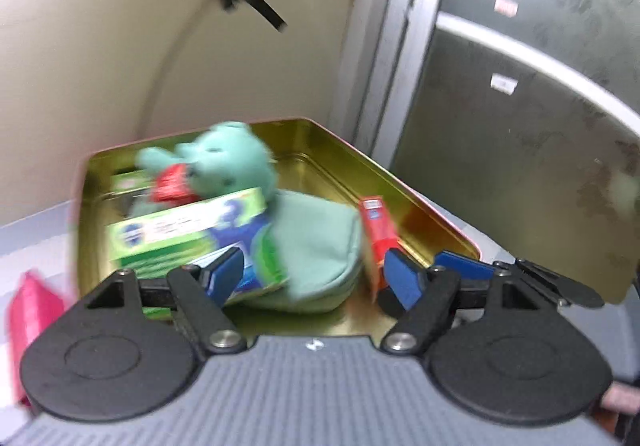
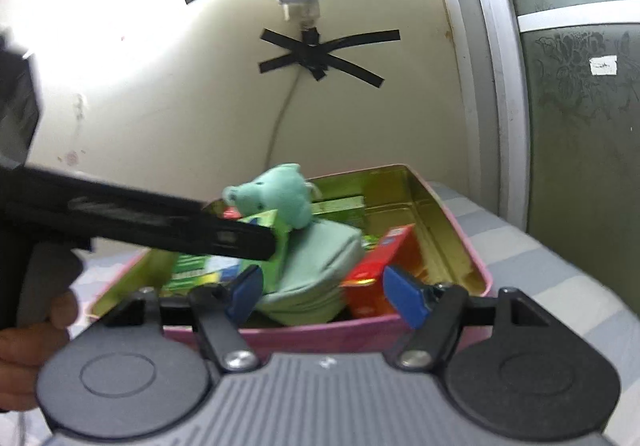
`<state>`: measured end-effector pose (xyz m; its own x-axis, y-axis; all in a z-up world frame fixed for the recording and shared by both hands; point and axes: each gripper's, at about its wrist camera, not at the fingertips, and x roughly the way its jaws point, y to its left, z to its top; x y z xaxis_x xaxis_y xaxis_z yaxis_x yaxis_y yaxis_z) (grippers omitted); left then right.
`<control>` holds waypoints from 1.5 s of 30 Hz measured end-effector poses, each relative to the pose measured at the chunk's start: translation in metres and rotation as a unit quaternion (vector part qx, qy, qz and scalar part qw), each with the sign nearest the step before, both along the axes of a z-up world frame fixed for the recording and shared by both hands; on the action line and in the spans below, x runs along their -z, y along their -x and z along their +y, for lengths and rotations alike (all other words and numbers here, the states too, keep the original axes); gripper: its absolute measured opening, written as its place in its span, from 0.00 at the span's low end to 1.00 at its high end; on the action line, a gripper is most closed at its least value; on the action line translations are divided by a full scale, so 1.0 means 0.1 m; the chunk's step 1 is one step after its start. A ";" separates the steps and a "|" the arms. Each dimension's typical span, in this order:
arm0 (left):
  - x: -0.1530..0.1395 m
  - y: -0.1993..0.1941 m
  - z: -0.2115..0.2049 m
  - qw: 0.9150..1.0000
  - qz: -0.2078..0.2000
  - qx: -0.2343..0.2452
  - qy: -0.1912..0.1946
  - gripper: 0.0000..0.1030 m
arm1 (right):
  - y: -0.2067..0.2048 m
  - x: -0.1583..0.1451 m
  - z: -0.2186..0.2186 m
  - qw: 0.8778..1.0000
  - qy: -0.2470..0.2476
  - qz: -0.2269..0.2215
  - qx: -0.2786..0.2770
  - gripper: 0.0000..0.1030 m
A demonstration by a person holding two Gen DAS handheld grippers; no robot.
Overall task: Organize objects
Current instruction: 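Carry the red box with both grippers into the tin and release, then move both grippers over to the magenta zip pouch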
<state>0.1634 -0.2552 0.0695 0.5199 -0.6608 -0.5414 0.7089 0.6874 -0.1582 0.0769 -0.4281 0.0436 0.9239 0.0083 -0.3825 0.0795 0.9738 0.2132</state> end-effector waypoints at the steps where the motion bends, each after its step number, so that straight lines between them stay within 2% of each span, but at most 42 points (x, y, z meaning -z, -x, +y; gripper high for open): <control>1: 0.00 0.06 0.18 1.000 -0.004 -0.008 0.005 0.77 | 0.04 -0.02 0.05 1.000 -0.006 -0.002 -0.005 0.68; 6: 0.16 0.20 1.08 0.997 -0.016 -0.078 0.013 0.81 | 0.21 -0.14 0.46 0.999 -0.015 -0.011 -0.050 0.68; 9: 0.36 0.14 1.62 0.988 -0.006 -0.153 -0.004 0.81 | 0.22 -0.19 0.82 0.995 -0.011 -0.008 -0.101 0.68; 11: 0.47 0.06 1.93 0.976 -0.004 -0.214 -0.028 0.81 | 0.14 -0.20 1.13 0.991 0.001 0.001 -0.137 0.68; 13: 0.59 -0.03 2.21 0.959 -0.003 -0.280 -0.052 0.81 | 0.05 -0.20 1.44 0.986 0.016 0.011 -0.166 0.68; 16: 0.68 -0.16 2.49 0.935 -0.005 -0.349 -0.059 0.81 | -0.15 -0.20 1.92 0.977 0.038 0.022 -0.209 0.68; 18: 0.72 -0.26 2.59 0.924 0.015 -0.377 -0.056 0.81 | -0.34 -0.19 2.24 0.970 0.068 0.032 -0.233 0.68; 20: 0.73 -0.30 2.69 0.923 0.034 -0.382 -0.028 0.81 | -0.61 -0.23 2.50 0.963 0.117 0.040 -0.240 0.68; 22: 0.72 -0.32 2.70 0.923 0.035 -0.384 -0.023 0.81 | -1.00 -0.28 2.65 0.960 0.165 0.057 -0.218 0.68; 26: 0.71 -0.38 2.67 0.924 0.036 -0.380 -0.031 0.81 | -1.93 -0.24 2.63 0.960 0.138 0.169 -0.175 0.67; 30: 0.70 -0.42 2.72 0.923 0.041 -0.382 -0.025 0.81 | -2.44 -0.02 2.69 0.941 0.143 0.269 -0.148 0.67; 31: 0.69 -0.42 2.76 0.921 0.042 -0.386 -0.023 0.81 | -2.47 0.03 2.74 0.934 0.158 0.283 -0.151 0.72; 33: 0.67 -0.43 2.81 0.918 0.049 -0.394 -0.013 0.81 | -2.37 0.08 2.84 0.924 0.198 0.281 -0.167 0.70; 36: 0.64 -0.46 2.89 0.916 0.066 -0.396 0.016 0.81 | -1.99 0.06 2.93 0.912 0.204 0.263 -0.240 0.70; 41: 0.63 -0.42 2.85 0.916 0.066 -0.395 0.022 0.81 | -0.90 0.07 2.99 0.865 0.233 0.207 -0.393 0.70; 42: 0.63 -0.41 2.84 0.918 0.065 -0.390 0.023 0.81 | -0.74 0.05 2.92 0.860 0.233 0.196 -0.410 0.70; 43: 0.65 -0.37 2.87 0.921 0.065 -0.383 0.026 0.81 | -0.54 0.01 2.86 0.861 0.229 0.181 -0.415 0.70; 44: 0.68 -0.39 2.89 0.924 0.066 -0.375 0.029 0.81 | -0.35 -0.05 2.75 0.873 0.219 0.158 -0.406 0.75; 45: 0.67 -0.38 2.86 0.929 0.066 -0.362 0.032 0.81 | -0.18 -0.12 2.61 0.889 0.200 0.132 -0.389 0.80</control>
